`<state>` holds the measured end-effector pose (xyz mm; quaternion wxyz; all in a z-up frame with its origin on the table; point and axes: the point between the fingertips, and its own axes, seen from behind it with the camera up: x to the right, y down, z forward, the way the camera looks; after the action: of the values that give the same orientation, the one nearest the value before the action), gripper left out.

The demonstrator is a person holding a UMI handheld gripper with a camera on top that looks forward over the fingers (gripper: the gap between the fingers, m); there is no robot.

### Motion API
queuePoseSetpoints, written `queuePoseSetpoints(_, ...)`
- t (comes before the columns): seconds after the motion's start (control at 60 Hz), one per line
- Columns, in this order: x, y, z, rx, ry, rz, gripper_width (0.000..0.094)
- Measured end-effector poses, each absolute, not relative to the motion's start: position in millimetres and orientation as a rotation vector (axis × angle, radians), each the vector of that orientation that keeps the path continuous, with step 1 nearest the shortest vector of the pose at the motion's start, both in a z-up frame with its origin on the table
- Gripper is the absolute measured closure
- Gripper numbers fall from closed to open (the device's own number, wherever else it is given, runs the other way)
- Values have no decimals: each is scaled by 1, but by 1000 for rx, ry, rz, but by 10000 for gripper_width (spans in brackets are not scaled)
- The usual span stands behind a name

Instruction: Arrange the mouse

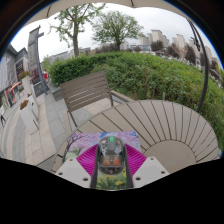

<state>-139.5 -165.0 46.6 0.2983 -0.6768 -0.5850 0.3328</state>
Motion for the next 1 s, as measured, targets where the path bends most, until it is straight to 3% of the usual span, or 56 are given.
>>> queuePoseSetpoints(0.133,-156,-196,-3,-1776,-1609,813,525)
queuePoseSetpoints(0.2,-157,-197,-17,-1815,-1586,793,460)
queuePoseSetpoints(0.233,-156,-199,-18,-1810,-1595,787,383)
queuePoseSetpoints(0.3,-150,-197,-13,-1808,-1629,748,71)
queuePoseSetpoints(0.333,-143,-196,-4,-1799,-1635,743,111)
queuePoseSetpoints(0.683,62,-144,121,-1825,-1730,764,83)
queuePoseSetpoints(0.883,163,-85,160,-1814,-1663,737,80)
queuePoseSetpoints(1.0,211,-64,163,-1829,-1661,736,75)
